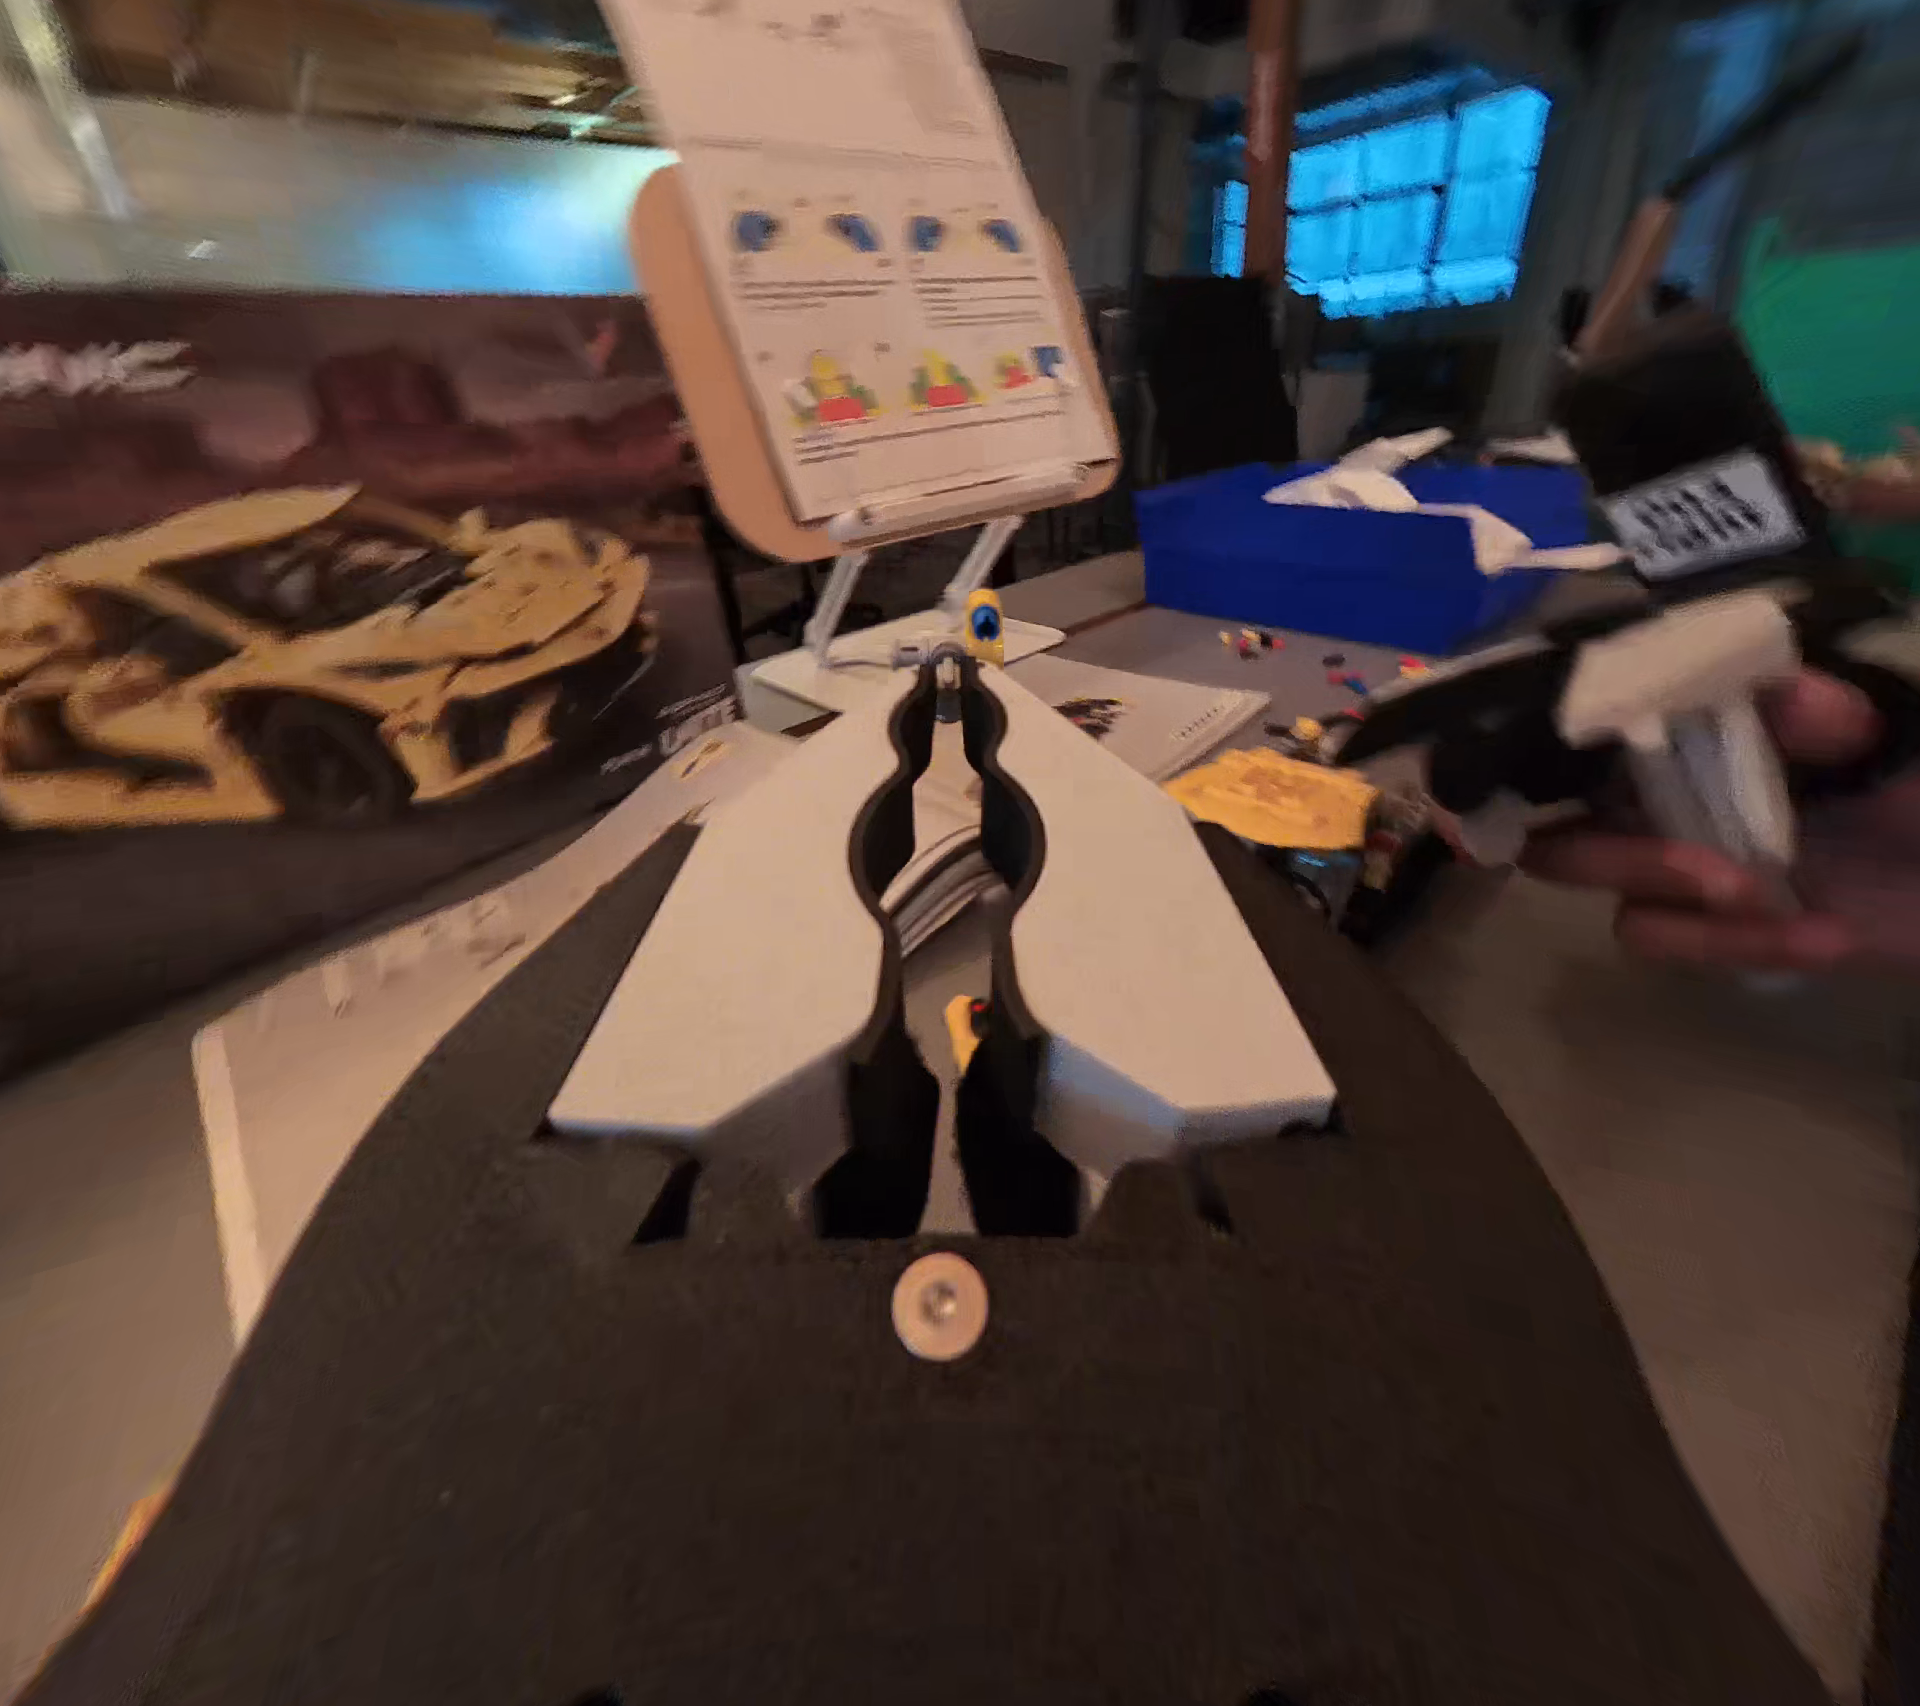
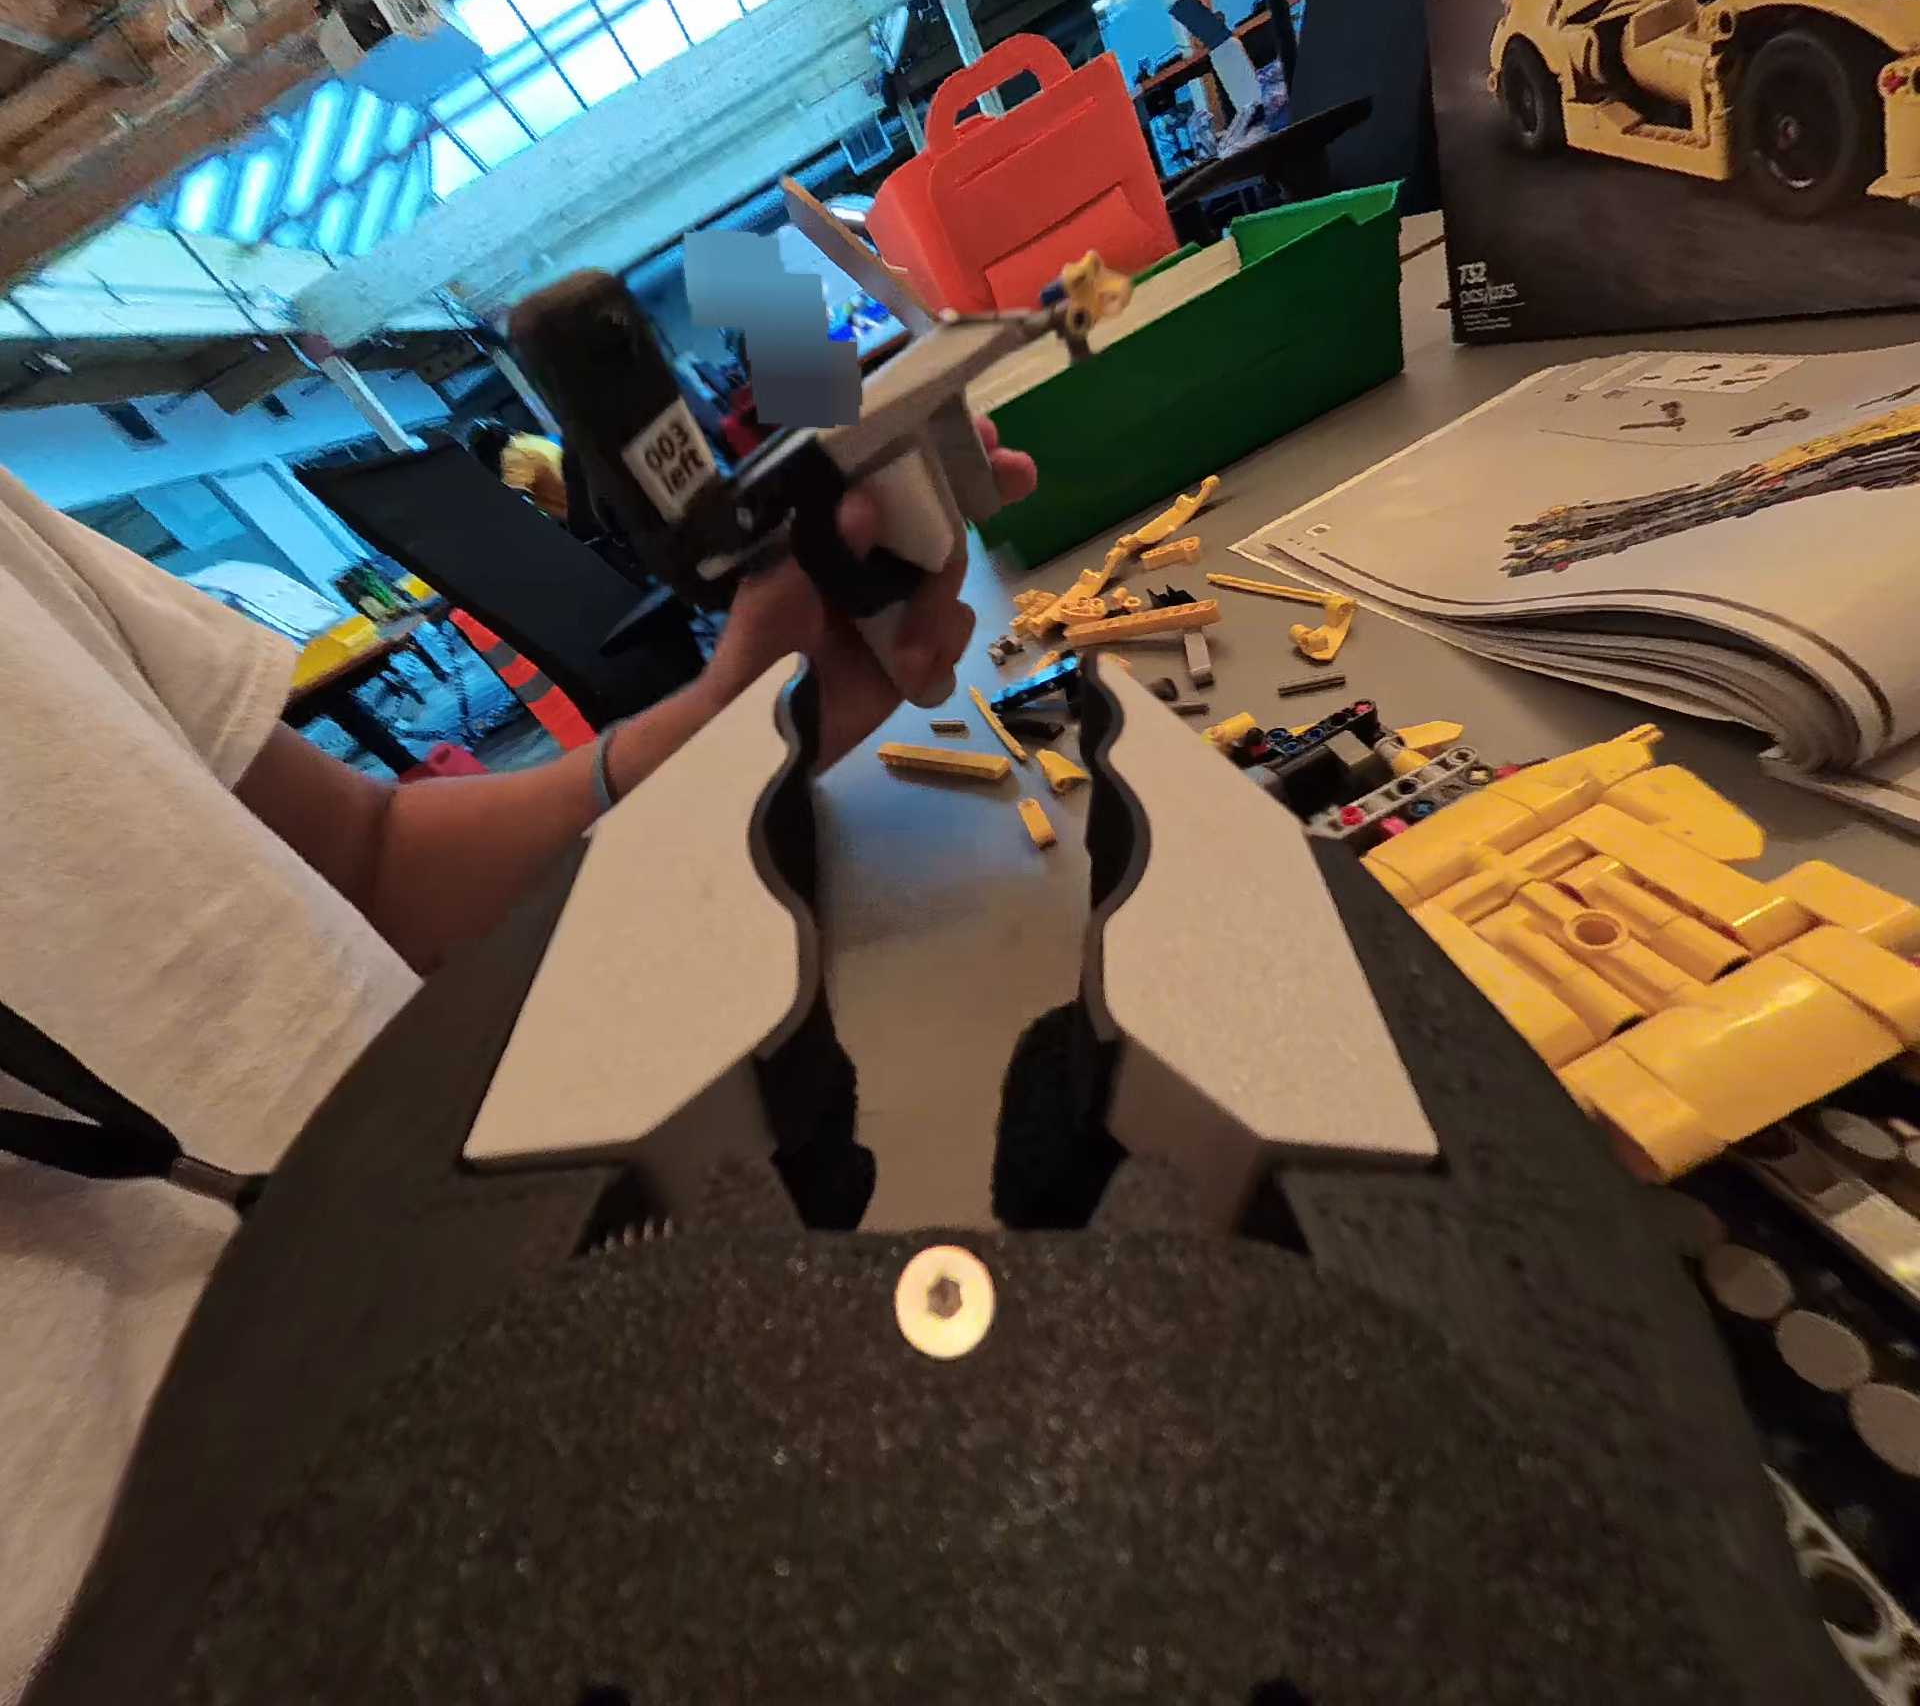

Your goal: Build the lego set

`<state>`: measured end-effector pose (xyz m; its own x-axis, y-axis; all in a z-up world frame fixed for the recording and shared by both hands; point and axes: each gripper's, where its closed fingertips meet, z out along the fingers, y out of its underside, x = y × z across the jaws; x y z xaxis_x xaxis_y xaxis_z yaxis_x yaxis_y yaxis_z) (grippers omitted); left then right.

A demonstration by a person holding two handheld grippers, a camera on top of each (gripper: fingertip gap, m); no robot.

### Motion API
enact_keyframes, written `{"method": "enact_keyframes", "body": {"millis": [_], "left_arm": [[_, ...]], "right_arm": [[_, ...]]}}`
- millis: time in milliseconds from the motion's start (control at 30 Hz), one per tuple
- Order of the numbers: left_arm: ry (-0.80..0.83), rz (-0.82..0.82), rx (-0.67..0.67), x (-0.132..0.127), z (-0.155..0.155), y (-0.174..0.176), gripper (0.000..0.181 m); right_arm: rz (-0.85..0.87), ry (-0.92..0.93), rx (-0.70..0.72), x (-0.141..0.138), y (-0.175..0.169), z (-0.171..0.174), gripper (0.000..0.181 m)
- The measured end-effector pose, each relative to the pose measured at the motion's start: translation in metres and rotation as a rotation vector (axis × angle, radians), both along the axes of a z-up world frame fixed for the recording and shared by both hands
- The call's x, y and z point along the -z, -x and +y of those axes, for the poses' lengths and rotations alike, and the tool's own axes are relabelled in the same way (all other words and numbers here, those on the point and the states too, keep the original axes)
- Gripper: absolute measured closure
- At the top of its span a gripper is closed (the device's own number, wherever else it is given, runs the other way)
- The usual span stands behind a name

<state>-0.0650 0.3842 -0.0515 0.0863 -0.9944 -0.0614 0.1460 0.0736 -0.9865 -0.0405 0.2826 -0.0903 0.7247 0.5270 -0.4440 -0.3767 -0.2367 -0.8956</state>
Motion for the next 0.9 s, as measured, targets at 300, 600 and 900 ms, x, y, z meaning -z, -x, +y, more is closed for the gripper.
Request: {"method": "enact_keyframes", "body": {"millis": [300, 600, 900], "left_arm": [[-0.443, 0.047, 0.154, 0.006, -0.100, -0.017, 0.177], [-0.617, 0.020, 0.154, 0.009, -0.128, -0.018, 0.177], [-0.553, 0.115, 0.158, 0.024, -0.128, -0.022, 0.176]], "right_arm": [[0.338, 0.073, -0.126, -0.024, -0.007, -0.009, 0.131], [0.459, 0.091, -0.220, -0.035, 0.000, -0.019, 0.166], [0.288, 0.129, -0.159, -0.023, -0.004, -0.018, 0.166]]}}
